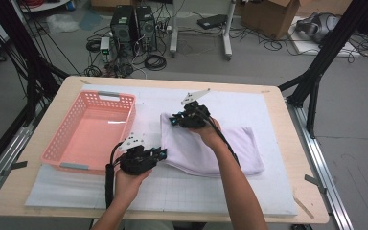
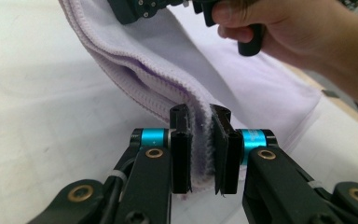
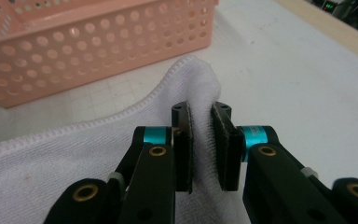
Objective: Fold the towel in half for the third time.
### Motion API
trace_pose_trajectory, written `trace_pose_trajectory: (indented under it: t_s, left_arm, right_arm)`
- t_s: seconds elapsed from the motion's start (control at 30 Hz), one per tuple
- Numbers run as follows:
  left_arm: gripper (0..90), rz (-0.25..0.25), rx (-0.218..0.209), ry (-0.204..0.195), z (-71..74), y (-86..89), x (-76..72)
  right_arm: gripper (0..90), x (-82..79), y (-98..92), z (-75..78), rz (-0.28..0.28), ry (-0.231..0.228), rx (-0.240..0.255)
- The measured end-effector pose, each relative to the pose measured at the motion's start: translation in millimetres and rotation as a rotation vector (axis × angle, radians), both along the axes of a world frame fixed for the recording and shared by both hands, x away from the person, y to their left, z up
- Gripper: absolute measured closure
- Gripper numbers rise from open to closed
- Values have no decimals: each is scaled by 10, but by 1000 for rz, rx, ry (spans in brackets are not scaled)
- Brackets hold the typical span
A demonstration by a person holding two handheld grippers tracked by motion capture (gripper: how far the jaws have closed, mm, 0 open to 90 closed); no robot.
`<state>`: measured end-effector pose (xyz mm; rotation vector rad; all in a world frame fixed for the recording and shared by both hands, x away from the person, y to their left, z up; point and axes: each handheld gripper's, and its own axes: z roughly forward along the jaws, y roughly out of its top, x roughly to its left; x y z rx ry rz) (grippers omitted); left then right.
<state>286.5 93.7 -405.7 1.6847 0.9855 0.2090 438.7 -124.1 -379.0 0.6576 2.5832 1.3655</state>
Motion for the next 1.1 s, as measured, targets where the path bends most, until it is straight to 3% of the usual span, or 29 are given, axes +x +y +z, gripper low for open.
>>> trace_pose_trajectory:
  t_s: [0.13,0.3,0.4,0.8,1.1]
  left_arm:
    - [793,-30,-21,-7,47,-176,82]
    - [793,-70,-4,-16,101,-372,139]
    - [793,-94,-1,-18,124,-563,200]
    - [792,-181,31,0,133,-1136,314]
    - [792,-219,51,8,46,-1417,367]
  right_arm:
    - [797,7,-198,73,-21,-16,20]
    - [796,-5,-378,136,-42,-29,31]
    - [795,-21,-589,157,-77,-33,28]
    - [789,-76,-1168,38,-163,-10,48]
    - [782,-140,-1521,-75,-219,-3,49]
